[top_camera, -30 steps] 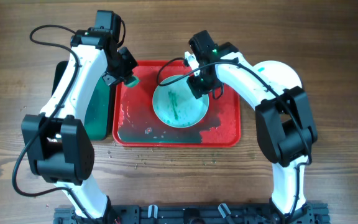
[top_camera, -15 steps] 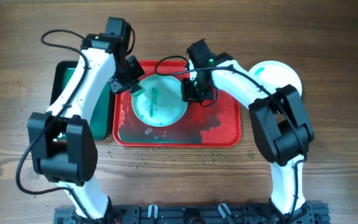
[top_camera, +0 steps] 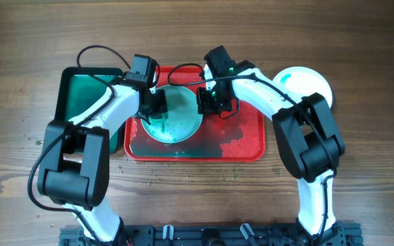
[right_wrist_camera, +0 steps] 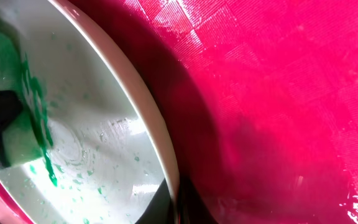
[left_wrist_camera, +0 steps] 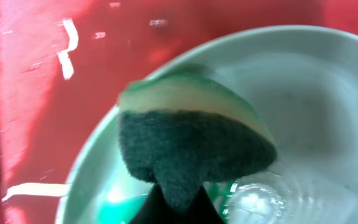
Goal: Clean dirty plates on tray and stack at the side
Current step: 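Scrub the third plate with the sponge in the left gripper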
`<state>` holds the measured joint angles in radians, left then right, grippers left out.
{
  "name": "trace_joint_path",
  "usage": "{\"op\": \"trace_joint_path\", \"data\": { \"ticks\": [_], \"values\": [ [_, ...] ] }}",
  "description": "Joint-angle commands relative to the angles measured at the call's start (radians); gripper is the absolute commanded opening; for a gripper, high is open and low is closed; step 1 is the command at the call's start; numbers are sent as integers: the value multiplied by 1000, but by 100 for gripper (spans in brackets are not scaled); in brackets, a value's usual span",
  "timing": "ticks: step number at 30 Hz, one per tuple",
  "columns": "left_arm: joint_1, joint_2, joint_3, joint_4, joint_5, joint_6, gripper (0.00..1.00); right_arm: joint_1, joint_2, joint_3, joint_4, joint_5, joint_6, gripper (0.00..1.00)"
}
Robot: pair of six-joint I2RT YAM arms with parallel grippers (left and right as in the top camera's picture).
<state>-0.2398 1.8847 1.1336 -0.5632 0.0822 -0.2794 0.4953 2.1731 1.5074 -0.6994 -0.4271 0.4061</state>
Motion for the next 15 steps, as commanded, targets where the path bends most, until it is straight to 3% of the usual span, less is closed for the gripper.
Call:
{"op": "trace_joint_path", "data": {
  "ticks": [1, 2, 3, 5, 9, 11, 14, 15],
  "values": [
    [-64, 29, -36, 36, 345, 200, 4, 10, 23, -16, 2, -16, -19, 4],
    [-85, 29, -36, 34, 457, 263, 4, 10, 23, -16, 2, -16, -23, 4],
    [-93, 29, -36, 25, 475, 273, 4, 10, 23, -16, 2, -17, -25, 4],
    [-80, 29, -36, 23, 399, 239, 4, 10, 23, -16, 0, -17, -25, 4],
    [2, 29, -36, -57, -182, -285, 4, 10, 23, -16, 0, -17, -22, 4],
    [33, 29, -36, -192, -323, -491, 4, 10, 23, -16, 2, -17, -21, 4],
    [26, 29, -36, -231, -280, -498, 4, 10, 23, -16, 5, -16, -14, 4],
    [13, 29, -36, -210, -201, -448, 4, 10, 23, -16, 5, -16, -14, 4]
  ]
}}
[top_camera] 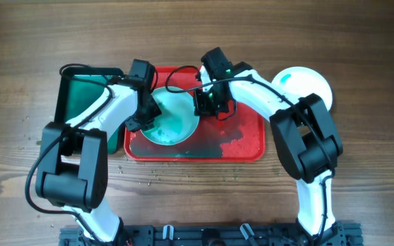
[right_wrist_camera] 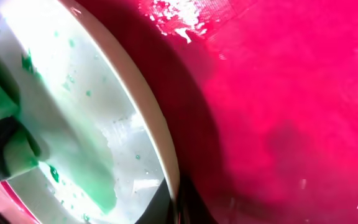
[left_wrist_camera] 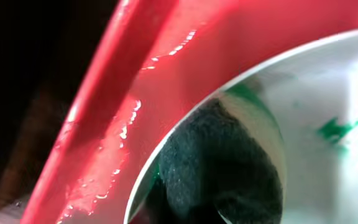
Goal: Clean dirty plates on tray and stack at the side
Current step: 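Scrub the third plate with the sponge in the left gripper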
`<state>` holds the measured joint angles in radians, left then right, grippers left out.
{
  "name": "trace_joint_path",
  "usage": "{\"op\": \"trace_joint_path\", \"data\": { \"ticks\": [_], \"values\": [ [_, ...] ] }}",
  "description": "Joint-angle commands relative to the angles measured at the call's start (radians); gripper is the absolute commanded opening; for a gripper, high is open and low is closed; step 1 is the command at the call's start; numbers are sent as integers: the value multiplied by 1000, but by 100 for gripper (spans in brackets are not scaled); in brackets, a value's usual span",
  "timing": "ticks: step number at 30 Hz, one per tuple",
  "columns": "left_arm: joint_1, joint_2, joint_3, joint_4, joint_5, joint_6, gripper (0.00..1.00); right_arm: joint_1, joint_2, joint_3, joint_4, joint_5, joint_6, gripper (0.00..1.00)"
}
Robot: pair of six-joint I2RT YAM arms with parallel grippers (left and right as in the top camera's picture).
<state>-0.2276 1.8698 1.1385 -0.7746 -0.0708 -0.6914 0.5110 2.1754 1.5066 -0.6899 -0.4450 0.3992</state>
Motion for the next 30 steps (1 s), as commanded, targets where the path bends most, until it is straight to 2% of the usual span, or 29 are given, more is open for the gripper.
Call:
{"op": "trace_joint_path", "data": {
  "ticks": [1, 2, 4, 5, 7, 8, 9, 12, 14, 15, 16, 20, 22, 24, 25, 30],
  "values": [
    [-15, 43, -41, 50, 103, 113, 4, -6, 20, -16, -5, 2, -7, 4],
    [-42, 43, -41, 92, 337, 336, 4, -6, 20, -16, -5, 2, -8, 4],
    [-84, 43, -41, 81, 513, 508, 4, -6, 20, -16, -7, 2, -8, 4],
    [-107, 43, -41, 79, 547, 554, 4, -6, 20, -16, -7, 2, -13, 4],
    [-115, 43, -41, 129, 546, 555, 4, -6, 20, -16, -7, 0, -13, 4],
    [-111, 43, -41, 161, 512, 521, 4, -6, 20, -16, -6, -2, -14, 4],
    [-105, 43, -41, 199, 416, 425, 4, -6, 20, -16, -6, -2, -13, 4],
    [-81, 43, -41, 263, -22, 96, 4, -6, 20, -16, -7, -2, -14, 4],
    [-60, 43, -41, 270, -171, -59, 4, -6, 20, -16, -6, -2, -14, 4],
    [-50, 43, -41, 271, -173, -112, 4, -6, 20, -16, -6, -2, -14, 4],
    [-42, 43, -41, 230, -110, -128, 4, -6, 20, -16, -6, -1, -16, 4],
    [-45, 44, -41, -116, 2, -119, 4, -6, 20, -16, -5, -2, -21, 4],
    [-52, 43, -41, -151, 134, 72, 4, -6, 20, -16, -2, -2, -23, 4],
    [-52, 43, -41, -83, 375, 338, 4, -6, 20, -16, -2, -2, -26, 4],
    [-56, 43, -41, -35, 434, 424, 4, -6, 20, -16, -2, -2, -26, 4],
    [-113, 44, -41, 143, 414, 646, 4, -6, 20, -16, -2, -1, -32, 4]
  ]
}}
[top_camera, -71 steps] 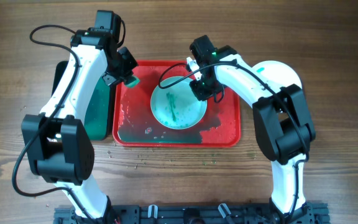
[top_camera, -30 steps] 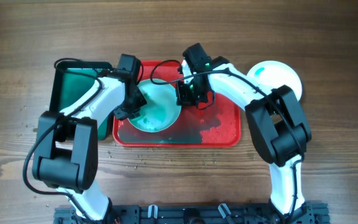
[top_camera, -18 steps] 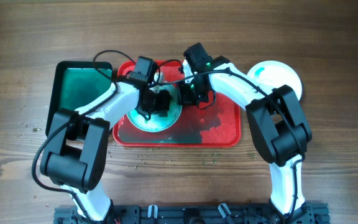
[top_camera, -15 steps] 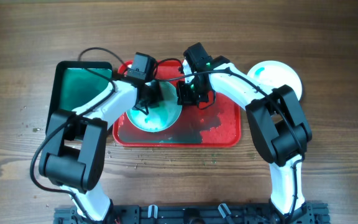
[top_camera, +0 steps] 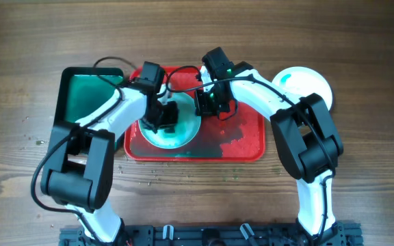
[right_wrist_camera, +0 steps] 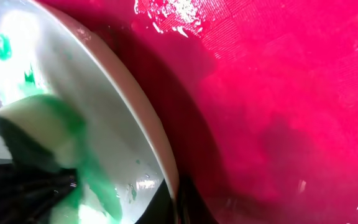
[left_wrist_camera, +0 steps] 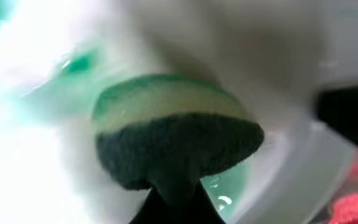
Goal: Clean dirty plates on tray and stack at the side
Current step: 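Scrub the third plate with the sponge in the left gripper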
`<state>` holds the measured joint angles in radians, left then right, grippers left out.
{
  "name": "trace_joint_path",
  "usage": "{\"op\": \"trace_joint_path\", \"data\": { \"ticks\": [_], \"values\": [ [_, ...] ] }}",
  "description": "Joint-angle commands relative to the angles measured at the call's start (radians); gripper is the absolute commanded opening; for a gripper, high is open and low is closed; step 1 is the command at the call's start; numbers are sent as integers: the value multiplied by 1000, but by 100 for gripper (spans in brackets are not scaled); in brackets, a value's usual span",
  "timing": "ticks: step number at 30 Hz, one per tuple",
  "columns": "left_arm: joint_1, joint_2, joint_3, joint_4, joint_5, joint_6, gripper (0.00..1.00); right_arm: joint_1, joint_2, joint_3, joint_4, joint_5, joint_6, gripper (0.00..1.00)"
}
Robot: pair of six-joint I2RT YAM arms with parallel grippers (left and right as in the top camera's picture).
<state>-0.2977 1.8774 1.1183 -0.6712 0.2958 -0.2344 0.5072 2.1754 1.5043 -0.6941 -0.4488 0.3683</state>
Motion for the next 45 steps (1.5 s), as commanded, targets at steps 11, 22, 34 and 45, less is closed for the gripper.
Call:
{"op": "trace_joint_path", "data": {
  "ticks": [11, 22, 34, 45],
  "values": [
    [-76, 36, -21, 48, -560, -500, 4, -2, 20, -13, 3, 3, -1, 4],
    [-87, 36, 107, 66, -65, -314, 4, -2, 20, -13, 5, 2, -1, 4],
    [-6, 37, 105, -69, -12, -177, 4, -2, 20, -13, 6, 2, 2, 6],
    [19, 37, 105, -4, -320, -453, 4, -2, 20, -13, 4, 2, -1, 6]
  ]
}}
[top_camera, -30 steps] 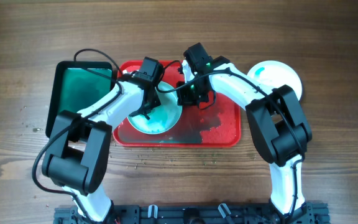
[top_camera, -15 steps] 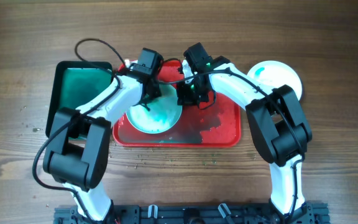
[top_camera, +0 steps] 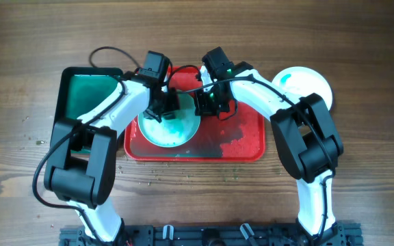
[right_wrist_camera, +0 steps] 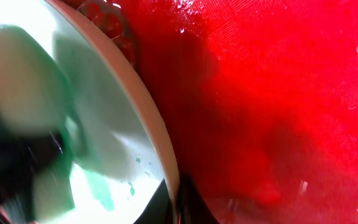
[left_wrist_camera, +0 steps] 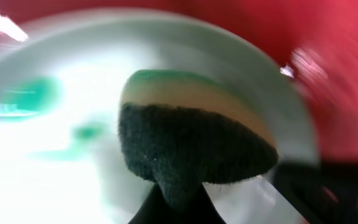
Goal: Clean dirty plates on tray and stack at the side
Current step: 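Scrub the third plate with the sponge in the left gripper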
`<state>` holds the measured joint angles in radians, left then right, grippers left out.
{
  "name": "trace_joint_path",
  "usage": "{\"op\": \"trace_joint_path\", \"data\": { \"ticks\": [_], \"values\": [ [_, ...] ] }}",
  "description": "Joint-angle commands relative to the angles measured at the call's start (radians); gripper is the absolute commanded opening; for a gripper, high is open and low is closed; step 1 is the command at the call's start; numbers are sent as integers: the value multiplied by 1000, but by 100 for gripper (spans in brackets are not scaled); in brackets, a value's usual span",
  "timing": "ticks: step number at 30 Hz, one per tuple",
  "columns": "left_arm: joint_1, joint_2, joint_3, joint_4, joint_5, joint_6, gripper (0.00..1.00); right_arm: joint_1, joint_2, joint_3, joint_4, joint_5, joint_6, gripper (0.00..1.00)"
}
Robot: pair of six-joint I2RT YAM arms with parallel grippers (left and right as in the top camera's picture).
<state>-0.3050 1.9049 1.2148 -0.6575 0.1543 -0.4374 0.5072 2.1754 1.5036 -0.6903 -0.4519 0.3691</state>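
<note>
A white plate (top_camera: 173,130) smeared with green soap lies on the left half of the red tray (top_camera: 241,147). My left gripper (top_camera: 164,106) is shut on a sponge (left_wrist_camera: 191,134) with a dark scouring face and a pale green-edged back, pressed onto the plate's far part (left_wrist_camera: 55,162). My right gripper (top_camera: 204,104) is shut on the plate's right rim (right_wrist_camera: 157,134), one finger inside and one outside. In the right wrist view the sponge and left gripper are a dark blur at the left.
A green-filled black basin (top_camera: 87,99) stands left of the tray. A clean white plate (top_camera: 306,83) lies on the wooden table at the right. Red residue (top_camera: 241,145) covers the tray's right half. Crumbs are scattered on the table in front.
My left gripper with the sponge has moved from the plate's middle toward its far edge, nearer the right gripper. The right gripper keeps the same hold on the rim.
The left gripper held the sponge on the plate's left part, then at its left rim beside the tray wall, then on the middle, now at the far part. Green soap has spread over the plate. The right gripper has stayed clamped on the rim throughout.
</note>
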Motion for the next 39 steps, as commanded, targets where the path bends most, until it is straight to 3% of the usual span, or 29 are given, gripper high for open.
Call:
{"op": "trace_joint_path", "data": {
  "ticks": [1, 3, 7, 11, 16, 24, 31, 35, 39],
  "values": [
    [26, 9, 8, -47, -177, -350, 4, -2, 20, -13, 0, 5, -2, 6],
    [11, 9, 8, -120, -141, -523, 4, -2, 20, -13, 0, 5, -2, 6],
    [-40, 9, 8, -109, 14, -545, 4, -2, 20, -13, -3, 5, -2, 6],
    [-105, 9, 8, 38, 99, -259, 4, -2, 20, -13, -2, 5, -1, 6],
    [-82, 10, 8, 63, -118, -245, 4, -2, 20, -13, -5, 5, -2, 6],
    [-11, 21, 8, 48, -154, -592, 4, -2, 20, -13, -4, 5, -2, 6],
    [-105, 35, 6, -19, 33, -609, 4, -2, 20, -13, -2, 5, -2, 6],
    [-82, 35, 6, 19, 17, -626, 4, -2, 20, -13, -2, 5, -2, 6],
    [-18, 35, 6, 0, -92, -625, 4, -2, 20, -13, -2, 5, -2, 6]
  ]
}}
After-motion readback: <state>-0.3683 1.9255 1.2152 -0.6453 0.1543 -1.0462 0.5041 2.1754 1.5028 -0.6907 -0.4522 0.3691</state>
